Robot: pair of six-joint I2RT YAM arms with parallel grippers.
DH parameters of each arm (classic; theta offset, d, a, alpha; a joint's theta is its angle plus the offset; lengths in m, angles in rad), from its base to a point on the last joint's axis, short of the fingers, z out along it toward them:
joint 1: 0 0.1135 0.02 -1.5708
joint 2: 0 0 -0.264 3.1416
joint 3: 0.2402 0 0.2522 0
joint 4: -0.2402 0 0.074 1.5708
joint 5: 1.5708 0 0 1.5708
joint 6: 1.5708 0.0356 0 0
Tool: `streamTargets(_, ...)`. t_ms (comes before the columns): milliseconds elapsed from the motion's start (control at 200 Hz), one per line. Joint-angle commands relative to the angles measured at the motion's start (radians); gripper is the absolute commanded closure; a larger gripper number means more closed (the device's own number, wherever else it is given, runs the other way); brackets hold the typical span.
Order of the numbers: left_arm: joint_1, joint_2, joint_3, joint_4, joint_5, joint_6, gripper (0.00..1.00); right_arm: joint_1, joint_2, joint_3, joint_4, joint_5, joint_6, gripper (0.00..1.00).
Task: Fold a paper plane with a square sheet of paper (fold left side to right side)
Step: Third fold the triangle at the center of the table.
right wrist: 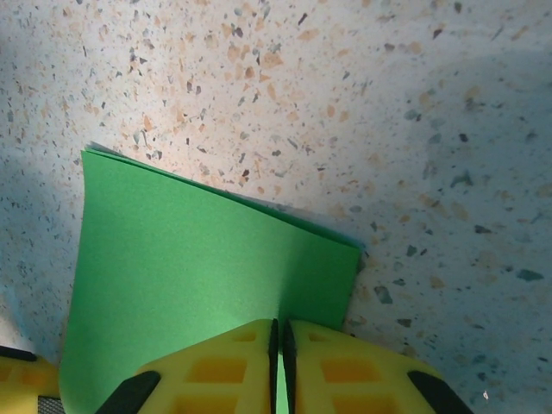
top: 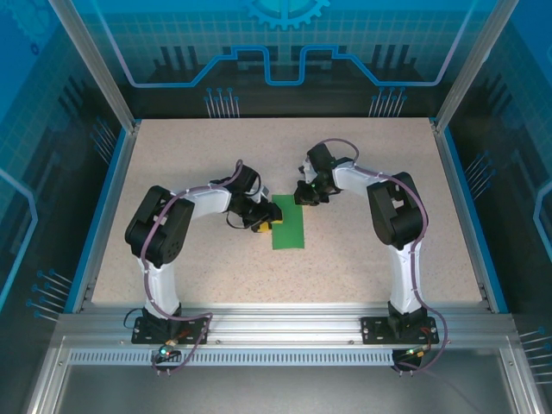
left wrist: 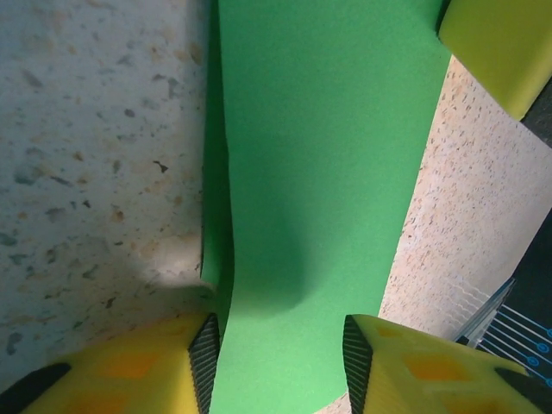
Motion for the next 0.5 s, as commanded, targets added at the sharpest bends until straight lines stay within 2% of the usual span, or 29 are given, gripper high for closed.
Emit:
streamTargets(0,-0.005,-0.019,0.0,-0.025,0.015,-0.016,0.61,0.014,0.021,-0.012,-0.029,0.025,-0.02,0.86)
streamTargets(100,-0.005,-0.034,-0.006,-0.031,0.005,-0.02,0.64,0.014,0.013,-0.012,-0.025,0.029,-0.024,0.85)
streamTargets(490,-0.004,-0.087,-0.035,-0.03,0.012,-0.035,0.63,0.013,0.012,-0.011,-0.024,0.036,-0.031,0.83)
